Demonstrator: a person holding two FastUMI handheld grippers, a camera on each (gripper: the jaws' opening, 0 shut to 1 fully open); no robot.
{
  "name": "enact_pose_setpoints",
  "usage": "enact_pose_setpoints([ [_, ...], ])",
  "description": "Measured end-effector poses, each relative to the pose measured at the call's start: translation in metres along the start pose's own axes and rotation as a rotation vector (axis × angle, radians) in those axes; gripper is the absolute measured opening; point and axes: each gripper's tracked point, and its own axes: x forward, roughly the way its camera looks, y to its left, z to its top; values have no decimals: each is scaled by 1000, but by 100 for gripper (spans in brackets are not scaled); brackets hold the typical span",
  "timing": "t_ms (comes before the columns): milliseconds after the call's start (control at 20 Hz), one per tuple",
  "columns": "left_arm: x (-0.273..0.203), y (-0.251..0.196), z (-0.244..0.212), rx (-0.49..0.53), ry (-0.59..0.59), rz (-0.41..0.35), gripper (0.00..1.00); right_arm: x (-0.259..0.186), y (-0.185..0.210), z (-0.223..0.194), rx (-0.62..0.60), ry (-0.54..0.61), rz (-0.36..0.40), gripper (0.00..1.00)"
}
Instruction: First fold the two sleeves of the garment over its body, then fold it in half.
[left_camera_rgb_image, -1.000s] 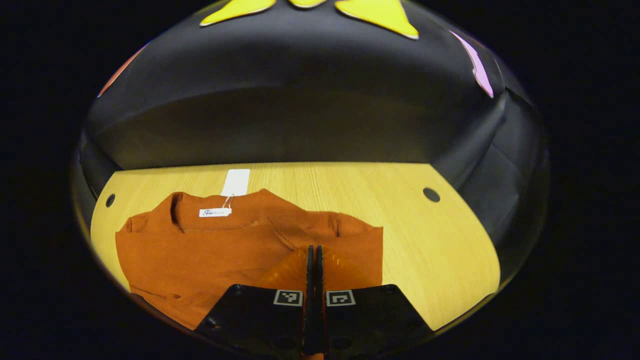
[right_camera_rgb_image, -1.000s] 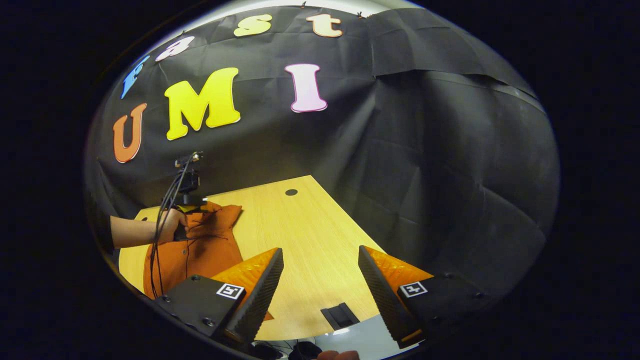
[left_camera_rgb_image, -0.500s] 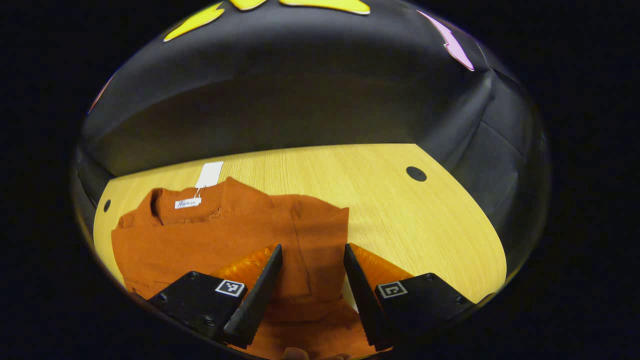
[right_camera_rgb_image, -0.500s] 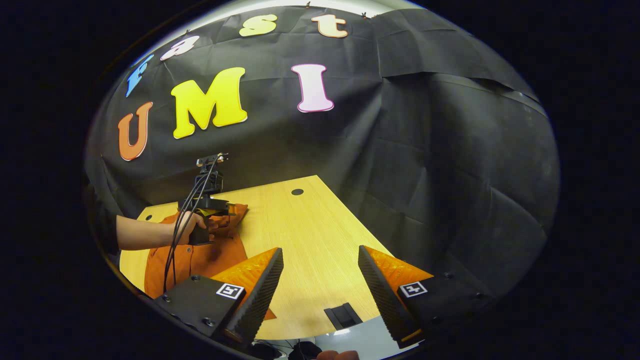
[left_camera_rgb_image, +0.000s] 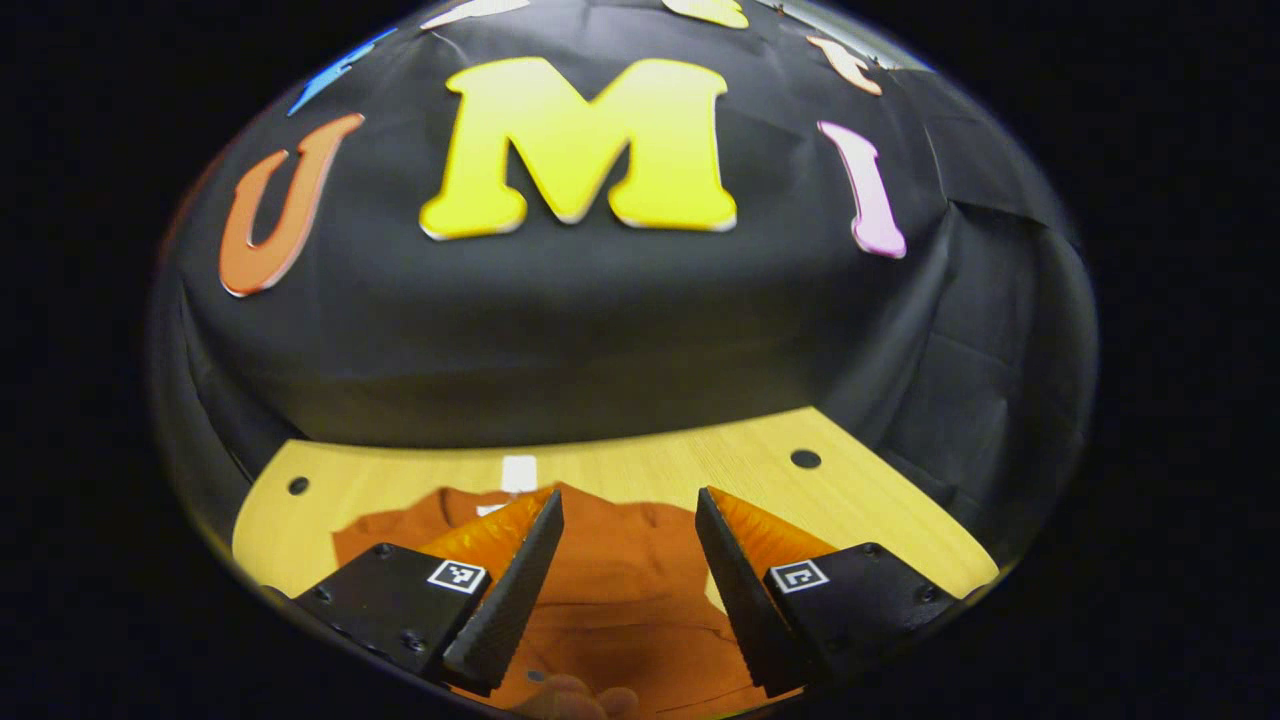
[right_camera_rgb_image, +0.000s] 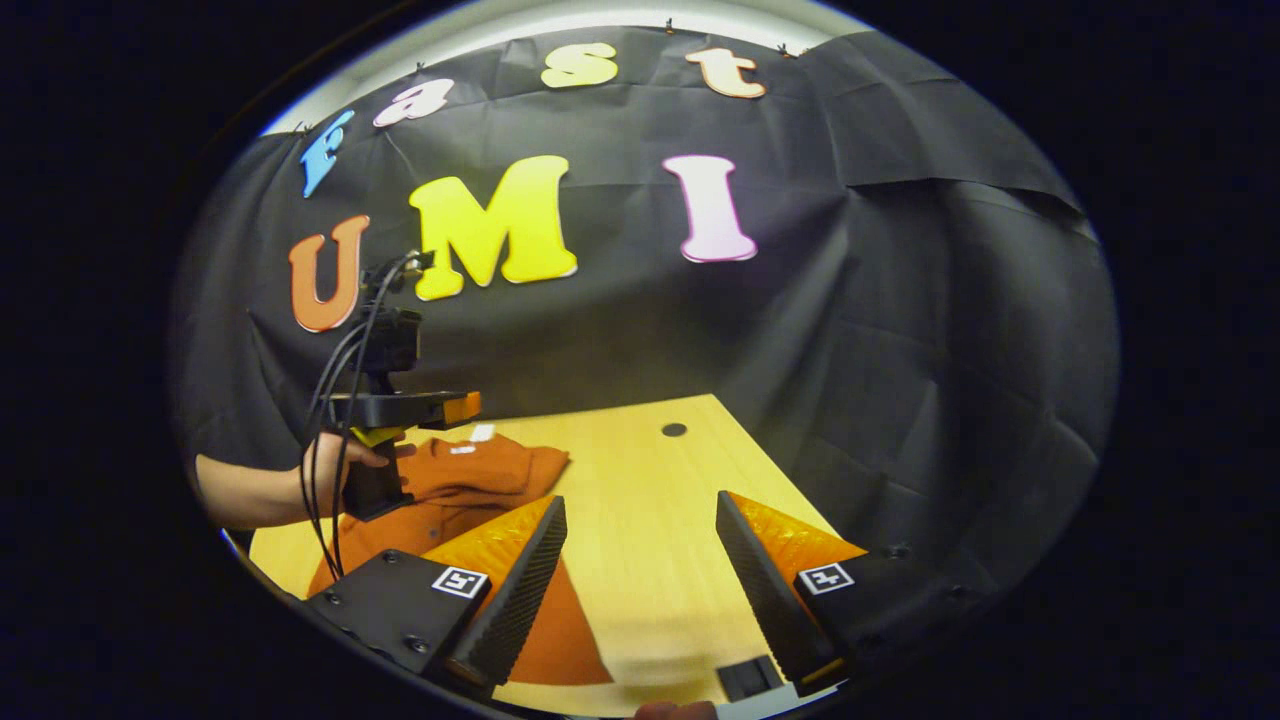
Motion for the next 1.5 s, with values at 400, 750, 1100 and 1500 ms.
enact_pose_setpoints([
  [400,-140,122,53,-71,-233,171,93,30,117,46,-71,-116,214,96],
  [750,-213,171,33,-40,-265,246,94,34,174,50,-115,-147,307,96],
  [1100,-224,184,5,-35,-184,207,94,39,176,37,-141,-99,311,96],
  [1500,-243,190,-158,-151,285,-11,95,40,108,-51,-171,173,247,96],
])
